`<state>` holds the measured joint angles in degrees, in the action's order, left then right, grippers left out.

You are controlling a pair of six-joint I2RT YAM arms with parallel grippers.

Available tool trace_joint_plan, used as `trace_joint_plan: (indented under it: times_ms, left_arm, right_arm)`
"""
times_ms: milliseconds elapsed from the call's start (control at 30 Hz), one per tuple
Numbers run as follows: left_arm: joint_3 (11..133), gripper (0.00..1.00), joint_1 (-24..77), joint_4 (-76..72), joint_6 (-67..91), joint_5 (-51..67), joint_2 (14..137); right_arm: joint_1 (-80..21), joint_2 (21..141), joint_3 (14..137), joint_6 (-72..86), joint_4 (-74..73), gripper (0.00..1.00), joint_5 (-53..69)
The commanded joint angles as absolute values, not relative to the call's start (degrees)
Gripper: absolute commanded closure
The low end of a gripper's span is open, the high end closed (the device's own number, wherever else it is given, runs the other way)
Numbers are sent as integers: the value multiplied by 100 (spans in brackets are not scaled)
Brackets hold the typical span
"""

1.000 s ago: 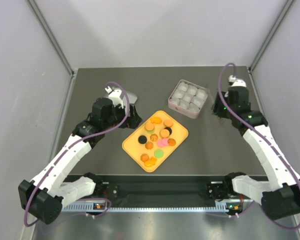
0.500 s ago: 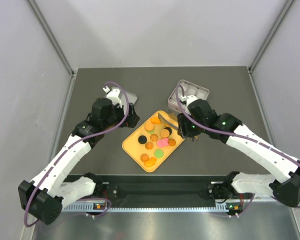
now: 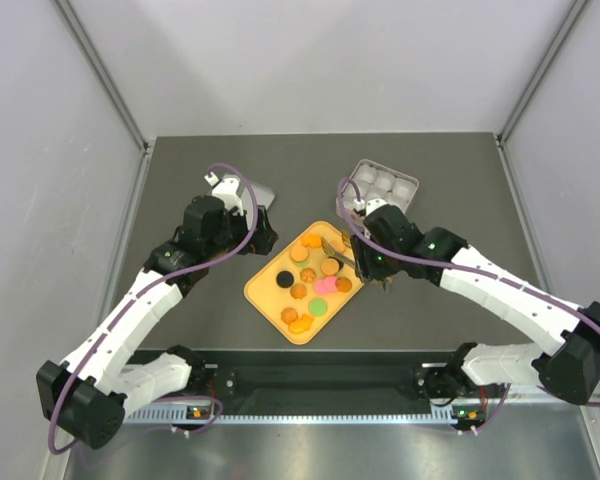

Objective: Pack the cookies

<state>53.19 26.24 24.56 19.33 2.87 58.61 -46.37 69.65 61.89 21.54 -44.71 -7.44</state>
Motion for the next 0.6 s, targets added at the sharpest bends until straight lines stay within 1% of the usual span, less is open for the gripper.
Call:
trace_joint_plan:
  times_ms: [0, 567]
  left_arm:
    - [5353, 1, 2593, 2399, 1846, 202, 5722]
    - [5370, 1, 2593, 2417, 1828, 185, 5704]
  right_arm:
    - [-4676, 7031, 6161, 2241, -4359, 53, -940]
    - [-4333, 7233, 5880, 2250, -3964, 53, -800]
